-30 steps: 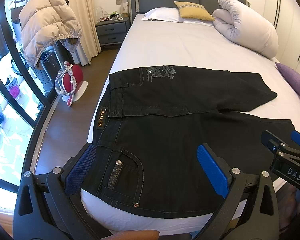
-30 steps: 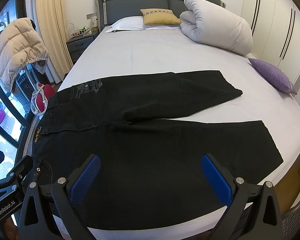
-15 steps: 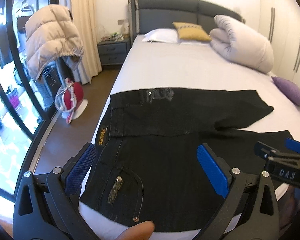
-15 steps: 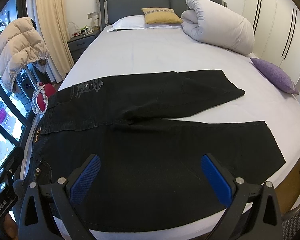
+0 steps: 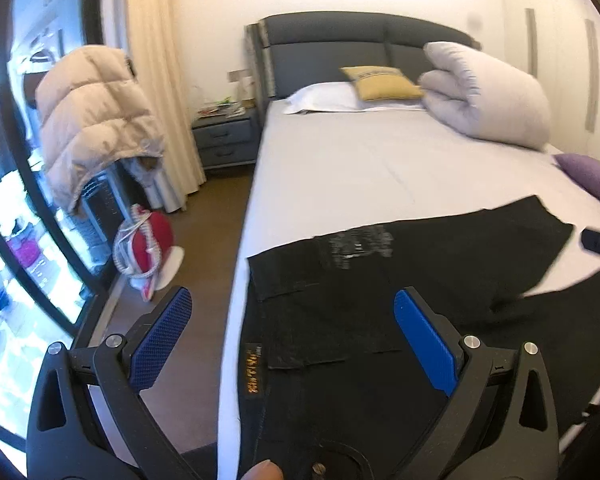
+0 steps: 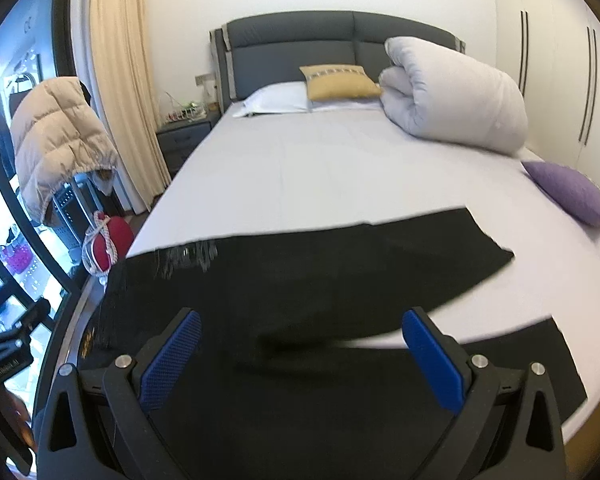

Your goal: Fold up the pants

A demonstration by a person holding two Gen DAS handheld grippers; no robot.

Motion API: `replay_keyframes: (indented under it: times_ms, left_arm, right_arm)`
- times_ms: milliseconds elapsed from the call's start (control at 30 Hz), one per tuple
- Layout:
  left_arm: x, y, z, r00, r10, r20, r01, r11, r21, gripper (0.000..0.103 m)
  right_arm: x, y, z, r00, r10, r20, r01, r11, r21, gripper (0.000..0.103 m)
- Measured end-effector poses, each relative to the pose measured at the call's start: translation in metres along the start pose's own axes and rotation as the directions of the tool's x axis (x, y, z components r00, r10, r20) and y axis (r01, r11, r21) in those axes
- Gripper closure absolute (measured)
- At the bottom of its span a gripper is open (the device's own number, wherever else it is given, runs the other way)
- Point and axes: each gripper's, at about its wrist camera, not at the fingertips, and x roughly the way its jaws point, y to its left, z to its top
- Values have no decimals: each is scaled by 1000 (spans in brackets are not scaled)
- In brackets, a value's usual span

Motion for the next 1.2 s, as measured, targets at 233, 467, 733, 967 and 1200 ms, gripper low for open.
replay_keyframes:
  times_ms: [233, 467, 733, 967, 1200]
  left_arm:
    - [82, 16, 31, 989, -12, -149, 5, 999, -41, 0]
    - [219, 9, 86, 881, -297, -369, 379, 909, 175, 0]
    - [318, 1, 82, 713, -351, -607, 592, 766, 252, 23]
    - [365, 19, 87, 607, -388, -693, 658, 735, 165, 37]
    - [370, 13, 92, 576, -371, -729, 705, 677, 212, 76]
  right_arm:
    - [45, -6, 35, 997, 69, 31, -65, 993, -102, 0]
    - [105, -4, 62, 973, 216, -83, -230, 938, -260, 9]
    - [155, 2, 63, 925, 307, -222, -367, 873, -322, 30]
    - [187, 7, 59, 897, 335, -288, -418, 853, -311, 33]
    - [209, 17, 68, 885, 345, -313, -442, 833, -333, 37]
